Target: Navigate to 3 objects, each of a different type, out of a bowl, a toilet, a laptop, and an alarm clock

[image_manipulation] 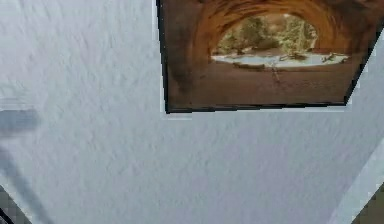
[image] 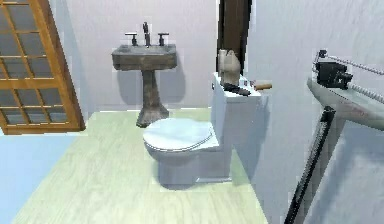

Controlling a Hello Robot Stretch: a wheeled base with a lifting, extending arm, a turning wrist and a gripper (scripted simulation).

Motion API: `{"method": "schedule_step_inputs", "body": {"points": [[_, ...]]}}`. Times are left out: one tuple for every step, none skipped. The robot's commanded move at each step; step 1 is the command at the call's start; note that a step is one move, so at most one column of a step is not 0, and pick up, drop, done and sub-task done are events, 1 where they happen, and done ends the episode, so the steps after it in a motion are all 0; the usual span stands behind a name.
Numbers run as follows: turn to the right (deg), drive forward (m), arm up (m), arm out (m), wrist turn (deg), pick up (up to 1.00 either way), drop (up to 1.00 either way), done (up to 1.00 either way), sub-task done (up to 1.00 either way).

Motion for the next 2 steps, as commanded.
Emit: {"method": "schedule_step_inputs", "body": {"points": [[-30.0,0.00,0.00,0.00,0.0,0.00,0.00,0.00,0.00],[0.0,0.25,0.00,0.00,0.0,0.00,0.00,0.00,0.00]]}}
